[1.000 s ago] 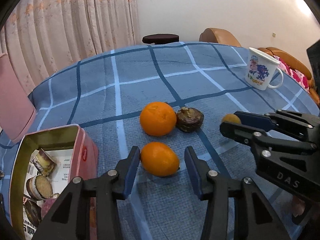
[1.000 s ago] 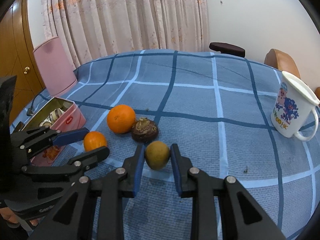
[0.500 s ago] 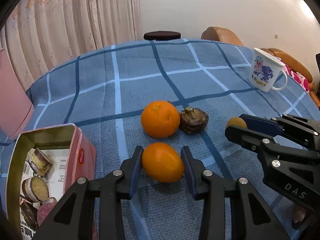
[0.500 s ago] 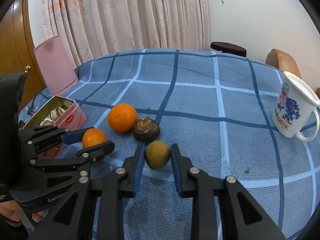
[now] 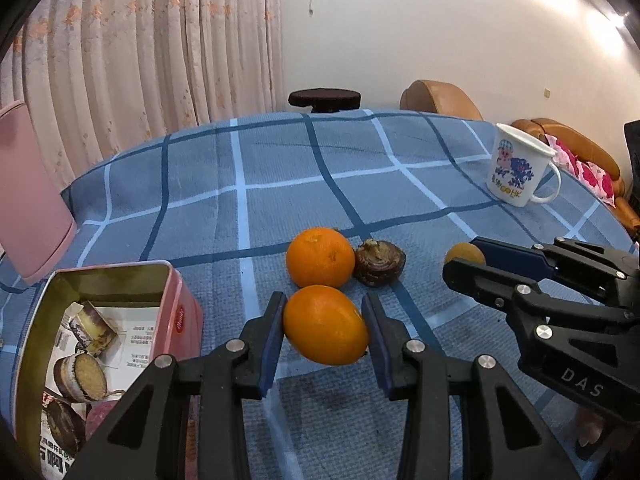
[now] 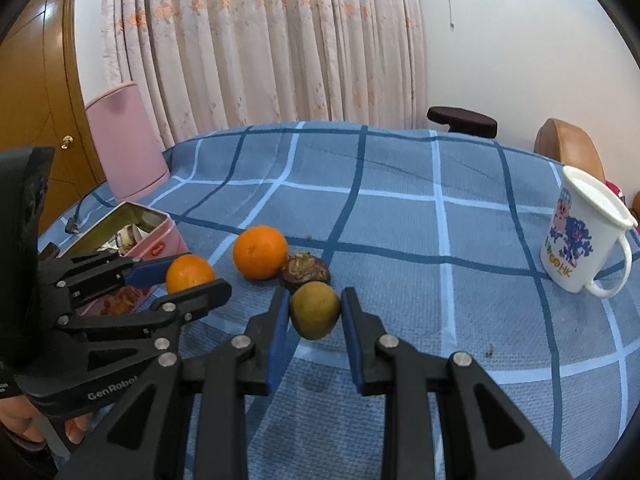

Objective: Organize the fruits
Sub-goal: 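Carry the orange in left tool over the tin while right tool carries its fruit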

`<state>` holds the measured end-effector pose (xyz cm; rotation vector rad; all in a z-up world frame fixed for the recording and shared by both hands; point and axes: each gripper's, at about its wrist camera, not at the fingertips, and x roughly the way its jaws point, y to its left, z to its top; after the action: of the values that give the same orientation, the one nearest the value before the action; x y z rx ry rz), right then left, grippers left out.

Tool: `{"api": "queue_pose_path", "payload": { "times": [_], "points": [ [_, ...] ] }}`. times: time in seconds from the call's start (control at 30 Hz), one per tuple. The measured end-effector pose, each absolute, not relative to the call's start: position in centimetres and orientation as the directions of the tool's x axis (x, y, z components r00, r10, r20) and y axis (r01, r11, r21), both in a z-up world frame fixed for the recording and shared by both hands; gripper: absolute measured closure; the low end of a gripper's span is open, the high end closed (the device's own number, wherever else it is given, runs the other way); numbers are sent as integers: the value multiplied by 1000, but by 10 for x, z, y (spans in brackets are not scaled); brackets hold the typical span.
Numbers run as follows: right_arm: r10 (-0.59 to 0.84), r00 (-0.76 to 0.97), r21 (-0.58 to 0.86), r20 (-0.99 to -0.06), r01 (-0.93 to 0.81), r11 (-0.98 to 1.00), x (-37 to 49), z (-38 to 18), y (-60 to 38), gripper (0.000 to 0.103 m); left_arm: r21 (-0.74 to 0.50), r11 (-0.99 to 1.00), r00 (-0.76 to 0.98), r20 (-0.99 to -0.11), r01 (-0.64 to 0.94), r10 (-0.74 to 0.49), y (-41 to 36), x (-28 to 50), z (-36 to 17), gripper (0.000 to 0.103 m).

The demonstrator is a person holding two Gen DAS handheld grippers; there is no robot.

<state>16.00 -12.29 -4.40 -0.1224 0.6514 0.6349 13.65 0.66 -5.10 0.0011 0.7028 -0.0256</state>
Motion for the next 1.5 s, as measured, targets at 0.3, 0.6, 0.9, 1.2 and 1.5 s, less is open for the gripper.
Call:
{"api": "queue_pose_path", "payload": {
  "times": [0.3,0.6,0.9,1.2,1.5],
  "points": [
    [528,640,76,-558,-594,801,152,-39,-127,74,-3,1000,799,-601,7,-7,8,129,-45,62],
    [543,657,71,-523,-601,796,146,-35,-129,74,6,1000,828,-560,-4,7,7,121,-40,62],
    [548,671,66,-500,-602,796,142,-33,-131,74,19,1000,852,-523,-13,21,6,113,-36,62],
    [556,692,45,-461,-608,793,135,-29,-132,74,19,999,875,-483,-32,37,8,105,-31,62],
    [557,703,35,-443,-607,794,132,-27,-130,74,9,999,888,-459,-42,41,11,99,-29,62]
  ]
}}
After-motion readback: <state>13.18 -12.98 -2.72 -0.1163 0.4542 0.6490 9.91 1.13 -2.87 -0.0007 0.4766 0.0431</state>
